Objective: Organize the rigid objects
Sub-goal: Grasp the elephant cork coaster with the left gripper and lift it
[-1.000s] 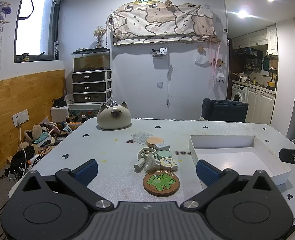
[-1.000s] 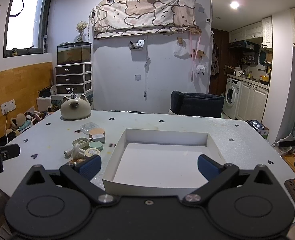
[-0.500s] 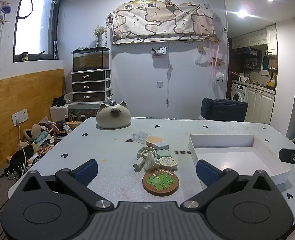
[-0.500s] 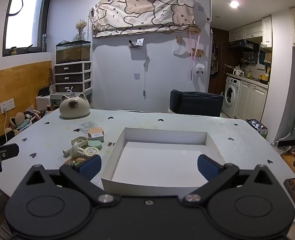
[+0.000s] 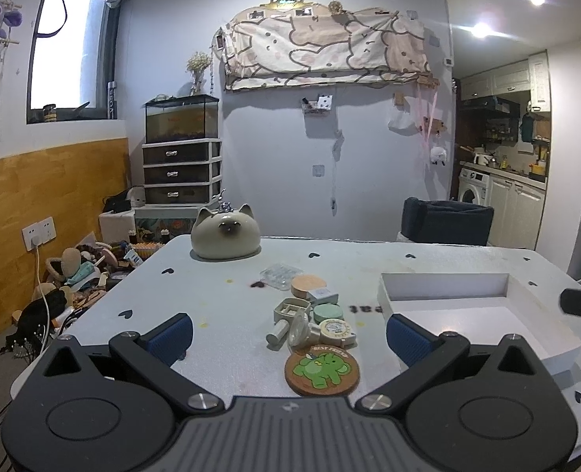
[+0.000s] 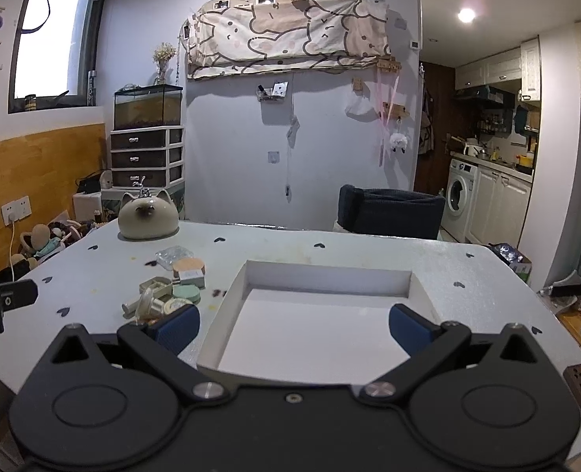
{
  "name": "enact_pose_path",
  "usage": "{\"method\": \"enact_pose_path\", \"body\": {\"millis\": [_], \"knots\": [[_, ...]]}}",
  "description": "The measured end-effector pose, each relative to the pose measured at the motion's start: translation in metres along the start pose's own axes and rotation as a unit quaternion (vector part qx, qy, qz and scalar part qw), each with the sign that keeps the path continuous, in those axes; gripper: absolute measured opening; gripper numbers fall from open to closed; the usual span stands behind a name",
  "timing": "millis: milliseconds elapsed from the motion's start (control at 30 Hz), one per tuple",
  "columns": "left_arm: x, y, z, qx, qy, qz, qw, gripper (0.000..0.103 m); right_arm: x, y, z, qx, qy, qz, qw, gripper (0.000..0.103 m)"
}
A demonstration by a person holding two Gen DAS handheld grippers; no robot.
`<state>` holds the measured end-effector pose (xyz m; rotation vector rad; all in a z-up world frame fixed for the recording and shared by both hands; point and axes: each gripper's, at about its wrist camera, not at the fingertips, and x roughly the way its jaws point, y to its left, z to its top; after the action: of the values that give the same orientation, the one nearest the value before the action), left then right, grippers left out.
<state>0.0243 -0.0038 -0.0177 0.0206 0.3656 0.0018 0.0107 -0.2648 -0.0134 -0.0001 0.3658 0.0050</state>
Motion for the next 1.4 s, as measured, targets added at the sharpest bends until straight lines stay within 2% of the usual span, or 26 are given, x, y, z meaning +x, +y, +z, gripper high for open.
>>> {"method": "enact_pose_path", "body": {"millis": [300,567,833,1033,1100,1167,1300,1333,1400], "knots": [[0.055,0.004,-0.002,-0.008,0.053,0.014,0.9985,0.103,0.041,-0.029,0.022,0.016,0.017,-0.037,0.999,0.103],[0.106,-0.007,-0.009,-0.005,0.101,-0.003,0.9949,0.103,0.087,-0.075,0.025,0.029,0.041,-0.090,0.995,0.103],[0.156,-0.019,-0.031,-0.010,0.154,-0.008,0.9880,0.103,0.131,-0.137,0.012,0.047,0.116,-0.121,0.985,0.102],[0.183,-0.020,-0.045,-0.012,0.191,-0.007,0.9814,0.103,0.167,-0.167,-0.009,0.062,0.183,-0.100,0.976,0.082],[0.188,-0.021,-0.047,-0.012,0.199,-0.007,0.9798,0.103,0.181,-0.174,-0.017,0.067,0.209,-0.091,0.971,0.071],[0.193,-0.021,-0.049,-0.011,0.205,-0.006,0.9787,0.103,0.193,-0.179,-0.026,0.070,0.232,-0.086,0.966,0.051],[0.198,-0.022,-0.053,-0.012,0.213,-0.007,0.9770,0.103,0.204,-0.182,-0.036,0.061,0.258,-0.086,0.960,0.030],[0.199,-0.021,-0.054,-0.013,0.214,-0.008,0.9767,0.103,0.205,-0.184,-0.037,0.061,0.261,-0.086,0.960,0.022],[0.201,-0.022,-0.057,-0.015,0.218,-0.008,0.9758,0.103,0.206,-0.186,-0.040,0.064,0.265,-0.073,0.959,0.015]]}}
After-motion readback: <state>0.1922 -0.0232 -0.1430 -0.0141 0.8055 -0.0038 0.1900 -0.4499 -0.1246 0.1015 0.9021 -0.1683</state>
